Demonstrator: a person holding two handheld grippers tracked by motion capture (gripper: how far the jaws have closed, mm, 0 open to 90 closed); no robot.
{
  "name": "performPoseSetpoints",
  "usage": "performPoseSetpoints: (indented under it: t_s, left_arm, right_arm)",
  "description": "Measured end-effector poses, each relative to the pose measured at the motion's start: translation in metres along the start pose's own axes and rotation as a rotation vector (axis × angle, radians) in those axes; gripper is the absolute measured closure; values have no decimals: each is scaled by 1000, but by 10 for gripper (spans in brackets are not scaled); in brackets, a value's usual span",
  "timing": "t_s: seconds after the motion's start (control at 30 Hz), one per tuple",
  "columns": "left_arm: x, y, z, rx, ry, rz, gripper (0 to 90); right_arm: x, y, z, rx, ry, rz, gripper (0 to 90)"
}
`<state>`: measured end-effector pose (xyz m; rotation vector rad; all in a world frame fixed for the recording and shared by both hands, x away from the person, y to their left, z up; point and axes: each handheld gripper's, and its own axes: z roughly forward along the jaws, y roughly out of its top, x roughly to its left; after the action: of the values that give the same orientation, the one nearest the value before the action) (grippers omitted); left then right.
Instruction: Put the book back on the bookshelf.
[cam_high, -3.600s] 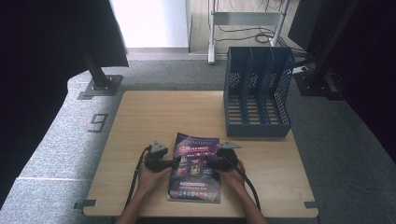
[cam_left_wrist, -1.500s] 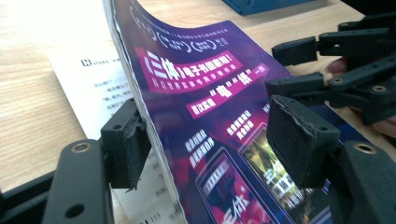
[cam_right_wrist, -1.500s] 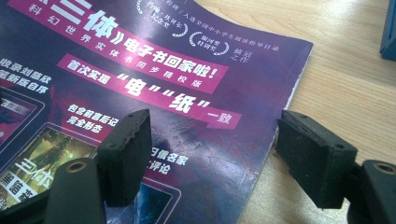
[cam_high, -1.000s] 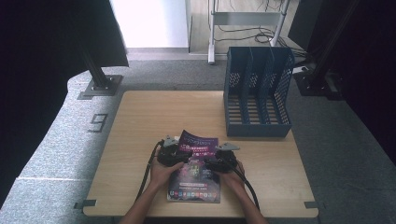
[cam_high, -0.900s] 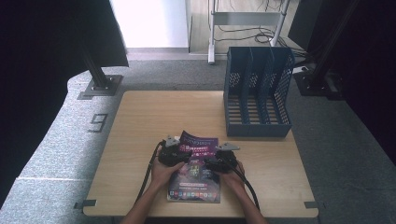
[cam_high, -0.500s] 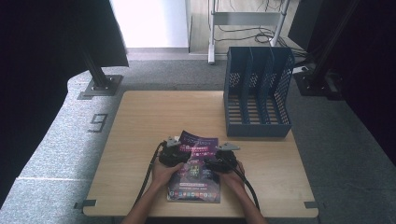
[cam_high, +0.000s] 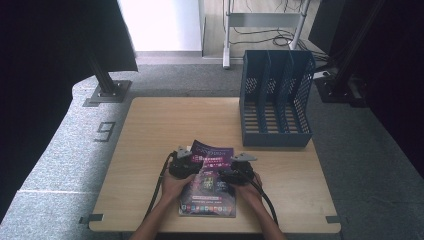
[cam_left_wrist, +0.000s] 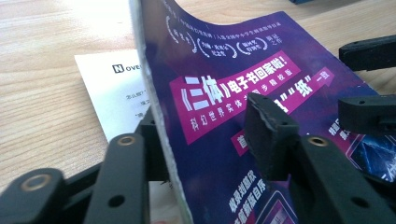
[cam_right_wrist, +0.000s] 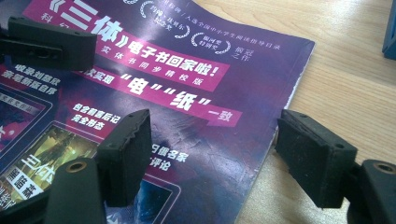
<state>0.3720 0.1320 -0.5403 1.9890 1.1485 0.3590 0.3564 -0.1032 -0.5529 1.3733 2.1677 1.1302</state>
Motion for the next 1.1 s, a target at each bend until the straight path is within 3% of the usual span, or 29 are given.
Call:
performPoseSetpoints:
  t_s: [0.27,0.47,1.1]
  left_arm:
    - [-2,-2,-4,-53,8,12,675]
    - [-1,-2,-5,-53,1,19,717]
    - [1,0,-8,-71,-41,-10,823]
  right_arm:
    - [0,0,0,0,2,-2,263]
    - [-1,0,0,0,3,-2,265]
    - [-1,0,0,0,8,-4,265]
